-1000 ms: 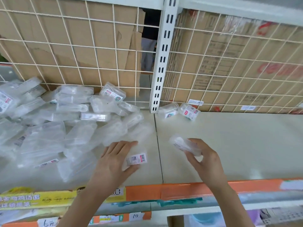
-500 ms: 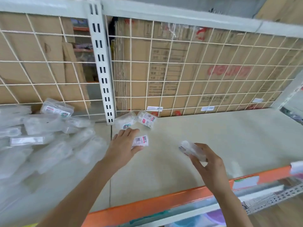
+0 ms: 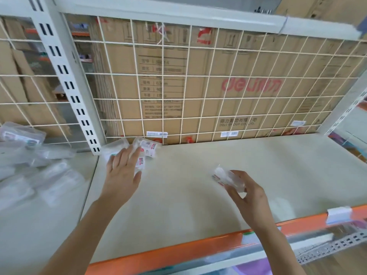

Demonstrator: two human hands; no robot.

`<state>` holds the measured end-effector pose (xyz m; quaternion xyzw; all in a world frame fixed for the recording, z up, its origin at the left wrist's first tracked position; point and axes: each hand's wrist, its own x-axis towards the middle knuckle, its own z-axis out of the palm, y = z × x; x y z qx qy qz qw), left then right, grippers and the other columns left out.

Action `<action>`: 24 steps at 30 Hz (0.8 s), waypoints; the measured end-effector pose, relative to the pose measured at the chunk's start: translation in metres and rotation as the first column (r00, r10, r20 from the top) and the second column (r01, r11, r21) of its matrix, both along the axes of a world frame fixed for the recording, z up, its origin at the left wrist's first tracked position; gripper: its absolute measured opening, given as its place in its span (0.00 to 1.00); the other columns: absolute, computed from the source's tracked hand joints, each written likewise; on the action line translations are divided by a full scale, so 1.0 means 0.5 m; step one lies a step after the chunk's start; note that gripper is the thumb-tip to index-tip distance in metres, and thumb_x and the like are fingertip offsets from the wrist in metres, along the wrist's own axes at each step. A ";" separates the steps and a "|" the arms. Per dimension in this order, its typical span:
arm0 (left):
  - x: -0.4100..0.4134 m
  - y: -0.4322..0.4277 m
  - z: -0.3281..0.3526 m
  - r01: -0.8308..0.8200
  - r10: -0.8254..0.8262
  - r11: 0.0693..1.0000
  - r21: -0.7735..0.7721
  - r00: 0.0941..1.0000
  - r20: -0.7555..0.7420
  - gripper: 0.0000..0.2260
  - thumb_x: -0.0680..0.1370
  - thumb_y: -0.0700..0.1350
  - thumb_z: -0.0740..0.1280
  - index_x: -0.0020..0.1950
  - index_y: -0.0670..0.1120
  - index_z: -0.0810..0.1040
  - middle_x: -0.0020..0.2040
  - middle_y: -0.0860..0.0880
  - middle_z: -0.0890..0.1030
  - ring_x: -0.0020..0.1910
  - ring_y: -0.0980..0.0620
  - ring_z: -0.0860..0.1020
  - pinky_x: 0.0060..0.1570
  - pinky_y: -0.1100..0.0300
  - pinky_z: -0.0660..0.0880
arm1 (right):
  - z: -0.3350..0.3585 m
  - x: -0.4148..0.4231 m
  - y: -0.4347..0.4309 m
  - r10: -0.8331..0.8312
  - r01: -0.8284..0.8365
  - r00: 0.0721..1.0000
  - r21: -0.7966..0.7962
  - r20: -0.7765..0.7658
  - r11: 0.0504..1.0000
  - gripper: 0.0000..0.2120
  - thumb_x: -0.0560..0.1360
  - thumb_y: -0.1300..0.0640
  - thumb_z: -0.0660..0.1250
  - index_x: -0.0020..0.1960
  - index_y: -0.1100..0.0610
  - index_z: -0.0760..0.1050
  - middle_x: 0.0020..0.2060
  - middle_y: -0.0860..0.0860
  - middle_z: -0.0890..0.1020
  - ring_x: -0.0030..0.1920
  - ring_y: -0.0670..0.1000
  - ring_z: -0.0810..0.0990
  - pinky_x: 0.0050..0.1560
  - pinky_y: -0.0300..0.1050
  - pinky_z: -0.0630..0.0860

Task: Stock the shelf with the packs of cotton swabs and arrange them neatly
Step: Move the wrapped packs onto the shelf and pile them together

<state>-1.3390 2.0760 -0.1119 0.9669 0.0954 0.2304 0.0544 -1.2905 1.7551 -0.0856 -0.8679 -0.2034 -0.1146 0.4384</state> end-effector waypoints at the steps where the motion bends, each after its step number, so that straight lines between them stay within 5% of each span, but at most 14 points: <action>1: -0.007 -0.014 0.001 0.019 -0.019 1.000 -0.007 1.000 0.025 0.30 0.69 0.38 0.74 0.70 0.41 0.69 0.66 0.38 0.73 0.66 0.41 0.66 0.63 0.37 0.65 | -0.003 0.003 -0.011 -0.003 0.003 1.000 -0.002 -0.009 1.000 0.13 0.73 0.61 0.71 0.54 0.48 0.75 0.44 0.34 0.78 0.43 0.34 0.75 0.39 0.25 0.68; 6: -0.025 -0.101 0.004 0.182 -0.182 0.982 -0.052 0.983 0.018 0.24 0.75 0.51 0.55 0.70 0.46 0.67 0.68 0.42 0.72 0.68 0.46 0.62 0.67 0.49 0.53 | -0.007 -0.003 -0.068 -0.052 0.051 0.998 -0.022 -0.033 0.998 0.13 0.73 0.60 0.70 0.54 0.49 0.75 0.44 0.35 0.78 0.43 0.33 0.75 0.39 0.25 0.68; 14: 0.008 -0.195 -0.033 0.392 -0.411 0.911 -0.130 0.895 -0.174 0.24 0.75 0.56 0.51 0.68 0.49 0.71 0.68 0.48 0.73 0.66 0.47 0.71 0.65 0.53 0.66 | 0.007 -0.067 -0.151 -0.269 0.270 0.961 0.013 -0.060 0.963 0.12 0.74 0.58 0.68 0.54 0.45 0.72 0.46 0.41 0.81 0.45 0.42 0.78 0.41 0.29 0.70; 24: 0.059 -0.281 -0.050 0.520 -0.537 0.843 -0.141 0.796 -0.279 0.24 0.75 0.55 0.53 0.63 0.47 0.77 0.65 0.45 0.76 0.64 0.44 0.74 0.63 0.54 0.59 | -0.004 -0.170 -0.264 -0.579 0.579 0.809 -0.036 -0.103 0.815 0.14 0.73 0.58 0.69 0.58 0.49 0.75 0.43 0.42 0.81 0.40 0.42 0.77 0.38 0.30 0.69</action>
